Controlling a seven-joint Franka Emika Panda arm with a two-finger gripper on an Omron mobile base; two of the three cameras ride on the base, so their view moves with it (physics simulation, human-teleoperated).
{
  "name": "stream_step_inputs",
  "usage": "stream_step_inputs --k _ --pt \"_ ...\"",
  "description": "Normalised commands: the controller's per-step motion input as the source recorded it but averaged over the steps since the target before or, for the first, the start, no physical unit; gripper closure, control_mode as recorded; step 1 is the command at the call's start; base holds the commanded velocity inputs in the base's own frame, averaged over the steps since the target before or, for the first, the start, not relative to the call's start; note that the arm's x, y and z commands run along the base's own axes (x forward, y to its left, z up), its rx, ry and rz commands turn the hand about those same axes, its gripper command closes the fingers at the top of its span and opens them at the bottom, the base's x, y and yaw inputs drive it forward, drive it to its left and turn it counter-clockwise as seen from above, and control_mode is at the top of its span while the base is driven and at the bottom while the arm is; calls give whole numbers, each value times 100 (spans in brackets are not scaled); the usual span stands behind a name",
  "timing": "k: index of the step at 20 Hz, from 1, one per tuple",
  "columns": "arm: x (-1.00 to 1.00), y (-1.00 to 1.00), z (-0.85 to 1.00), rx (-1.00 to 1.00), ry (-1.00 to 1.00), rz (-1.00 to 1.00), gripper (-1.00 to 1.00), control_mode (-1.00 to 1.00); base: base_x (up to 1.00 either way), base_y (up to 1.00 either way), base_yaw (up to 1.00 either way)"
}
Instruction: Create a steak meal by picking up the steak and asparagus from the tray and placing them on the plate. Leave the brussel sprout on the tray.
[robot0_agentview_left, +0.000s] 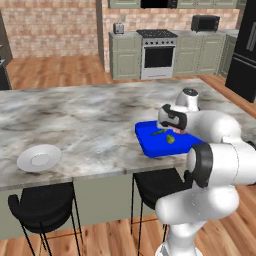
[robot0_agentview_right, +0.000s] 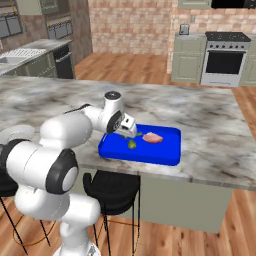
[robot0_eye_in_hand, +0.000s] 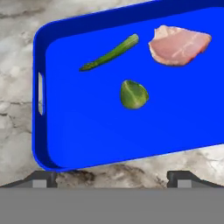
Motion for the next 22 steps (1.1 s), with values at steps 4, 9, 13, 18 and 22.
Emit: stream_step_inputs --k 4,9,13,18,22 --pt "50 -13 -29 0 4 -3 -100 -100 0 0 0" --pt "50 -10 -15 0 3 -1 -100 -100 0 0 0" --pt "46 -2 -19 0 2 0 -100 -100 0 0 0" --pt "42 0 -29 0 1 0 -100 -100 0 0 0" --pt "44 -3 -33 0 2 0 -100 -100 0 0 0"
